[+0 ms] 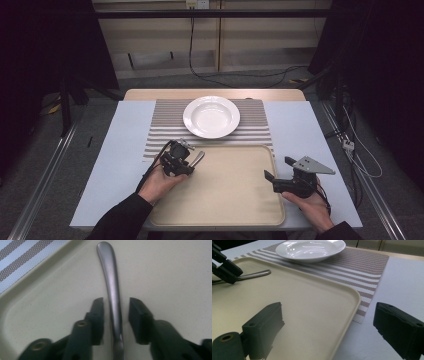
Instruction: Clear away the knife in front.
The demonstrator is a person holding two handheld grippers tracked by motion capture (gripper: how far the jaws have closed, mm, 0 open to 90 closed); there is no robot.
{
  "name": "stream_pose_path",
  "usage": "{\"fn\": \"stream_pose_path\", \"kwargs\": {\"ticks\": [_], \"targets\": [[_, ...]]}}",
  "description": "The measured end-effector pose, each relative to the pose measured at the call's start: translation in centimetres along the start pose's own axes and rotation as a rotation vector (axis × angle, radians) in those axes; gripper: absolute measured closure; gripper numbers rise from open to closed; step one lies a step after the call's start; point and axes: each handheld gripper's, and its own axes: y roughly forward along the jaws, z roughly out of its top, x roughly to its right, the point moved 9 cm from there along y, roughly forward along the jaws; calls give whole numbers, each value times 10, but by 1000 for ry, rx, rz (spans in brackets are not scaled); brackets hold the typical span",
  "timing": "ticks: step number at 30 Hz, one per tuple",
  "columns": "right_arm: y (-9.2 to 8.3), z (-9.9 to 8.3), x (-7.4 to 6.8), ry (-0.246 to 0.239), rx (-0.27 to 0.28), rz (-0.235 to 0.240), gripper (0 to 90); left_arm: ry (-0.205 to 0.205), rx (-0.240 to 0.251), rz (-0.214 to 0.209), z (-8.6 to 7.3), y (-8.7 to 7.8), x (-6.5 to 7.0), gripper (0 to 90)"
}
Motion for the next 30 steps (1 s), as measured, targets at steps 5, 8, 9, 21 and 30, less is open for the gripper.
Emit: {"fn": "stream_pose_path", "kwargs": {"ticks": [5,8,9,21,30], "targets": [[-1,0,-1,1,3,-1,88,30,62,24,7,-4,1,448],[-1,0,0,5,2,-1,88,14,113,22,13,-7,2,343],[-1,0,1,6,2,-1,88,15,125,19,15,-8,2,286],[-1,-1,1,3,0,-2,88,40,176,-19,24,-6,15,145],[0,0,-1,-11,-3,-4,88,120,212,-63,22,-2,35,690]]}}
